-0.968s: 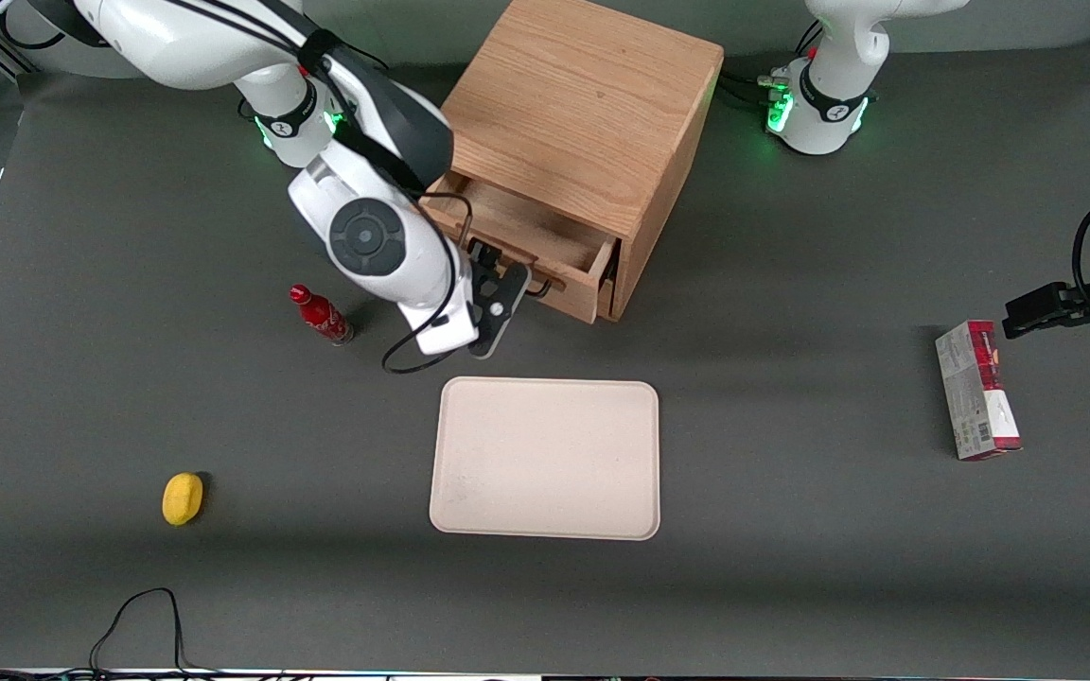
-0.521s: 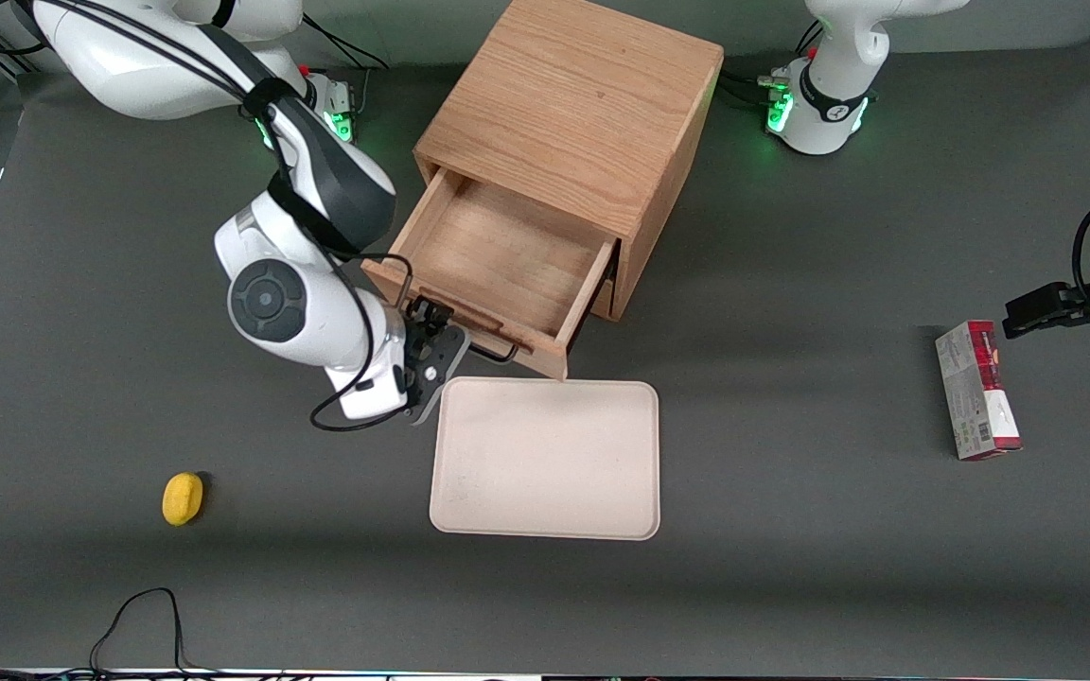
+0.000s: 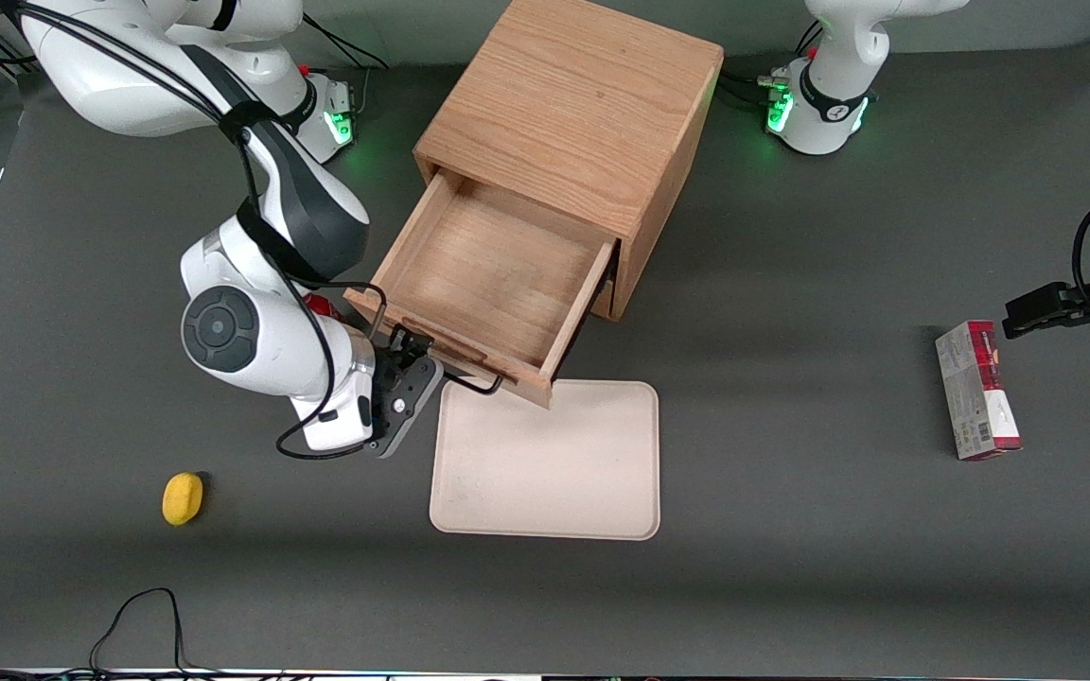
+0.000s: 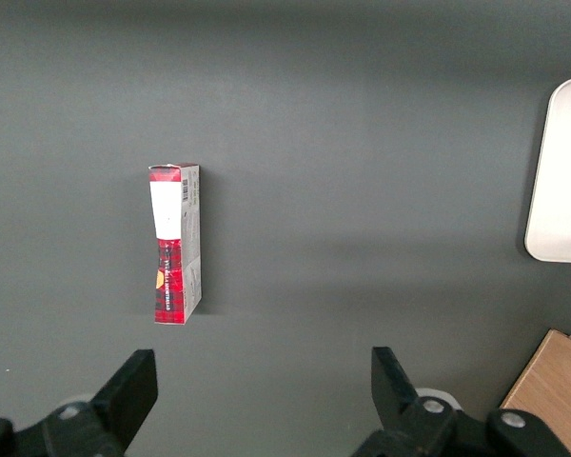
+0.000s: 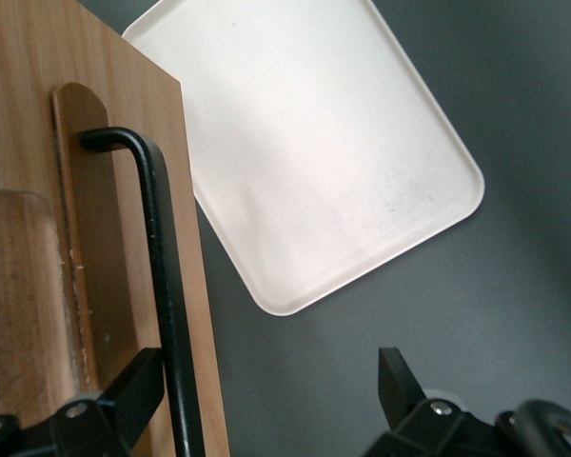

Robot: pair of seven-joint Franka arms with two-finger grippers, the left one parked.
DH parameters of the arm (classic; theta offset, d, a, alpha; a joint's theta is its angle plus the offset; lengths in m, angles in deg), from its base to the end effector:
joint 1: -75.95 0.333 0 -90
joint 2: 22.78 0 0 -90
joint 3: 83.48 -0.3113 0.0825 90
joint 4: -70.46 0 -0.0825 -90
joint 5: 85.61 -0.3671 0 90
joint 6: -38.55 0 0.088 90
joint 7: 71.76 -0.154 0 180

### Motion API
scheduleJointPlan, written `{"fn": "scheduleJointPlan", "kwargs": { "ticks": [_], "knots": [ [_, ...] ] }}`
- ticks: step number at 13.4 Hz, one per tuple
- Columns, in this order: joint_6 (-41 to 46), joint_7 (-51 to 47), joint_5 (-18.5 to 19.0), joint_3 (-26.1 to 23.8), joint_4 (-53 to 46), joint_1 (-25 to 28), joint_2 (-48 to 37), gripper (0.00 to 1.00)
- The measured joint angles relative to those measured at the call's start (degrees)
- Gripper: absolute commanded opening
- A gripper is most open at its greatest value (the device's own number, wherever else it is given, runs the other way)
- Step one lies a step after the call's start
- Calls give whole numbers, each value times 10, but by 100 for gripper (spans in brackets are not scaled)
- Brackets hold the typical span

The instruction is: Open upper drawer

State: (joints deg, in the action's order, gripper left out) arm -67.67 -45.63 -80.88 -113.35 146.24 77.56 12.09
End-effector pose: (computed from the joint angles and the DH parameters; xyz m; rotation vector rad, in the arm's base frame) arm 0.6281 0.2938 0.3696 -2.6076 -1.3405 0.0148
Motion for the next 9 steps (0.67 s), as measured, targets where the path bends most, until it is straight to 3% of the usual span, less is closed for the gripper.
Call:
{"fn": "scheduleJointPlan", "kwargs": {
  "ticks": [5, 7, 9],
  "knots": [
    [21, -2, 37, 6, -58, -2, -7, 100],
    [53, -21, 17, 13, -83, -19, -25, 100],
    [97, -53, -8, 57, -87, -34, -67, 100]
  ]
}}
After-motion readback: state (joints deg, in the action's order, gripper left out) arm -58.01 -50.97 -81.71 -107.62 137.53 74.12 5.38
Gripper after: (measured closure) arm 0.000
